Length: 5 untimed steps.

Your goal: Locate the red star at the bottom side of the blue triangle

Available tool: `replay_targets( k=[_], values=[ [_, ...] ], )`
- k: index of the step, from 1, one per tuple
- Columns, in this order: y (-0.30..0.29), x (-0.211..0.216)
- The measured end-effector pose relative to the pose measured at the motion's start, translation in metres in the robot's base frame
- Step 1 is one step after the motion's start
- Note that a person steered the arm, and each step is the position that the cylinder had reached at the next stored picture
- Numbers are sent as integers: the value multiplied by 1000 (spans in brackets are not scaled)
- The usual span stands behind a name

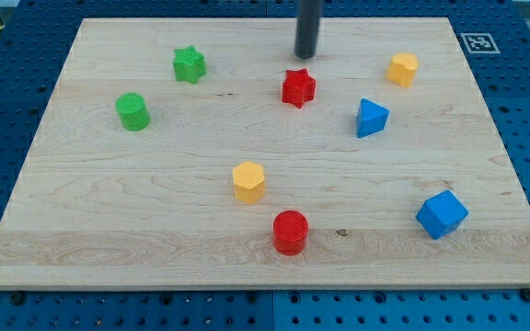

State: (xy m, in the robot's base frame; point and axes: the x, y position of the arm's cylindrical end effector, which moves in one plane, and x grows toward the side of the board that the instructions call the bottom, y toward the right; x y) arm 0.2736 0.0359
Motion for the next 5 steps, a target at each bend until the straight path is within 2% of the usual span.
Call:
replay_targets(
  k=[2, 5],
  values=[
    [-12, 56],
    [3, 126]
  ],
)
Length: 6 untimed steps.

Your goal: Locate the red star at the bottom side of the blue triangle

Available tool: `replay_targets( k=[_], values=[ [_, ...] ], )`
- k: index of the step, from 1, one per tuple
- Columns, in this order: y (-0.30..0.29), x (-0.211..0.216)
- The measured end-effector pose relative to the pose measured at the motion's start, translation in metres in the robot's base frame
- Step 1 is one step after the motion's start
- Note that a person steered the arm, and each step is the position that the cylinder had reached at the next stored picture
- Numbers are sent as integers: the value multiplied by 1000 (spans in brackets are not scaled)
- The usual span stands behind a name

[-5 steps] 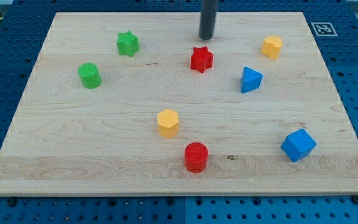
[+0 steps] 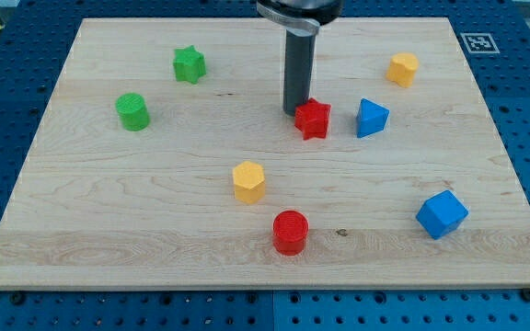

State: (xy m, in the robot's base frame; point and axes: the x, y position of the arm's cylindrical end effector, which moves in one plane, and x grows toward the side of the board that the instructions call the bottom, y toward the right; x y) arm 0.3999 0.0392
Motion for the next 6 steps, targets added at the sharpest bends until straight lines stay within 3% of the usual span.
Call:
replay_targets(
  k=[1, 6],
  values=[
    [12, 25],
    [136, 57]
  ],
)
